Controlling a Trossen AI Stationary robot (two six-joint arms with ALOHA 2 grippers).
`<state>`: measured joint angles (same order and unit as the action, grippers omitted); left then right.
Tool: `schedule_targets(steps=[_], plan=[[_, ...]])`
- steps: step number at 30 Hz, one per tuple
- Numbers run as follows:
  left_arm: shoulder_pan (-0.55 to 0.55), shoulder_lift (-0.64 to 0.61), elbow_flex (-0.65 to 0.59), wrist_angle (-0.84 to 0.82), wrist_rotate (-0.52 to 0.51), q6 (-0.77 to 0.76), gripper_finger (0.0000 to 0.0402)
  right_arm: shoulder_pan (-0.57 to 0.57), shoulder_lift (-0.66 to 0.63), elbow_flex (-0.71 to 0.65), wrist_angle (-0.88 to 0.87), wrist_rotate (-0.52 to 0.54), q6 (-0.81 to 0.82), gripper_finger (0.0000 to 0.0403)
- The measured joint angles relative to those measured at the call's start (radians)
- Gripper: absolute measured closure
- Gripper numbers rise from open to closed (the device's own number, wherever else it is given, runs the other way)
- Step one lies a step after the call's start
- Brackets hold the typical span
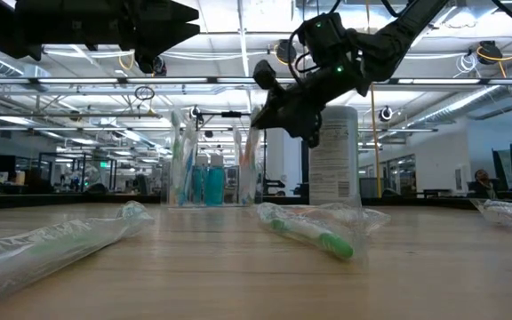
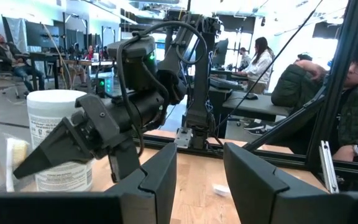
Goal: Pick & Place toothbrushing station
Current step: Put the orange toothbrush into the transparent organizer, then put the green toothbrush into the transparent organizer
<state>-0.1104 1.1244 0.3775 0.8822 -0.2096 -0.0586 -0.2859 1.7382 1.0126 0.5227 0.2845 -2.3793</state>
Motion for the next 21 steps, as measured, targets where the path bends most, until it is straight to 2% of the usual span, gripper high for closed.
schedule_targets(steps=[10, 15, 17, 21], plan=[[0.0, 0.0, 0.0, 0.0, 0.0, 0.0, 0.0266, 0.0, 0.0, 0.0, -0.004, -0.003, 0.238, 0.0308], [0.0, 0.0, 0.0, 0.0, 0.0, -0.002, 0.0266, 0.0, 0.0, 0.0, 0.009, 0.006, 0.46, 0.0276], [0.0, 0.0, 0.0, -0.005, 0.0, -0.002, 0.0266, 0.008, 0.0, 0.0, 0.01, 0.044, 0.532, 0.0269], [0.0, 0.0, 0.0, -0.036, 0.0, -0.006, 0.0266, 0.025, -0.01, 0.0, 0.004, 0.191, 0.628, 0.0267]])
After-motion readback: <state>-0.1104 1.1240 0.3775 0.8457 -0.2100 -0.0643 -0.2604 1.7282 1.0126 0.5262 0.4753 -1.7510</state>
